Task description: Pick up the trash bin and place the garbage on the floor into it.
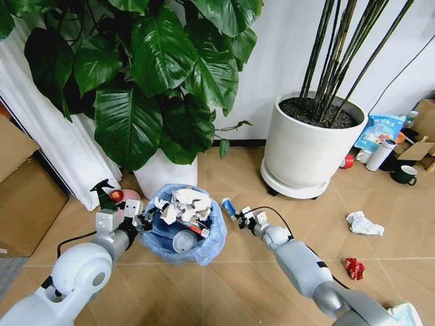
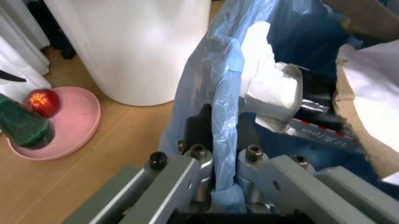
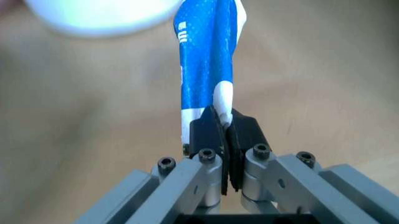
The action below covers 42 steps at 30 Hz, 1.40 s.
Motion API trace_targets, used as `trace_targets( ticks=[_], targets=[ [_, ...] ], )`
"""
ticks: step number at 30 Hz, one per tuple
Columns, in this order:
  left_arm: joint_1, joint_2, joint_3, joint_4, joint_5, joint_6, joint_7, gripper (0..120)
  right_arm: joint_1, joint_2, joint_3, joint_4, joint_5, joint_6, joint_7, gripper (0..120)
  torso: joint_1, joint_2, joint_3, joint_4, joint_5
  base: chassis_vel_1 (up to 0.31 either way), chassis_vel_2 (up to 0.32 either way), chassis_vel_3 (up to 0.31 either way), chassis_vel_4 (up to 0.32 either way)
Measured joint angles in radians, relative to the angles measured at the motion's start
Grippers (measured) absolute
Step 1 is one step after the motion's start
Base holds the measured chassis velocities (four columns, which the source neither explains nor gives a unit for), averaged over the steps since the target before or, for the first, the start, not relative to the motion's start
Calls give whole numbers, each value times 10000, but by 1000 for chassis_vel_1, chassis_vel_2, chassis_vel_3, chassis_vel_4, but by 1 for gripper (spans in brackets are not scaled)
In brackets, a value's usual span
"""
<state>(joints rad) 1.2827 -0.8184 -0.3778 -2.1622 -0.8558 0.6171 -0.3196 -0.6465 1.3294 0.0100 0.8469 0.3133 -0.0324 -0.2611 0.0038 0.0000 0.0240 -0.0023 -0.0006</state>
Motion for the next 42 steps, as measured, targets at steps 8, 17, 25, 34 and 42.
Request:
trace_targets(
  ticks=[8, 17, 25, 34, 42],
  targets=[
    [-118, -59, 97, 326, 100, 2, 29, 0, -717, -1424, 152, 4063, 1602, -607, 270, 0, 0, 0, 0, 1, 3, 0, 0, 0, 0],
    [-328, -74, 244, 535, 19, 65, 33, 0, -1443, -3112, 104, 7608, 2480, -1164, 732, 0, 0, -1, -1, -3, -1, 0, 0, 0, 0],
    [-470, 7, 294, 637, -141, 163, 12, 0, -2305, -3902, -155, 10436, 3164, -1594, 939, 0, 0, -1, -1, 1, 0, 0, 0, 0, 0],
    [-498, 8, 341, 652, -162, 178, -29, 0, -2500, -4163, -613, 11685, 3625, -1895, 966, 0, 0, -1, -1, 1, -2, 0, 0, 0, 0],
    [-521, -23, 371, 607, -159, 180, -66, 0, -2180, -4087, -1326, 11242, 3492, -1986, 776, 0, 0, -1, 1, 0, 0, 0, 0, 0, 0]
  ],
)
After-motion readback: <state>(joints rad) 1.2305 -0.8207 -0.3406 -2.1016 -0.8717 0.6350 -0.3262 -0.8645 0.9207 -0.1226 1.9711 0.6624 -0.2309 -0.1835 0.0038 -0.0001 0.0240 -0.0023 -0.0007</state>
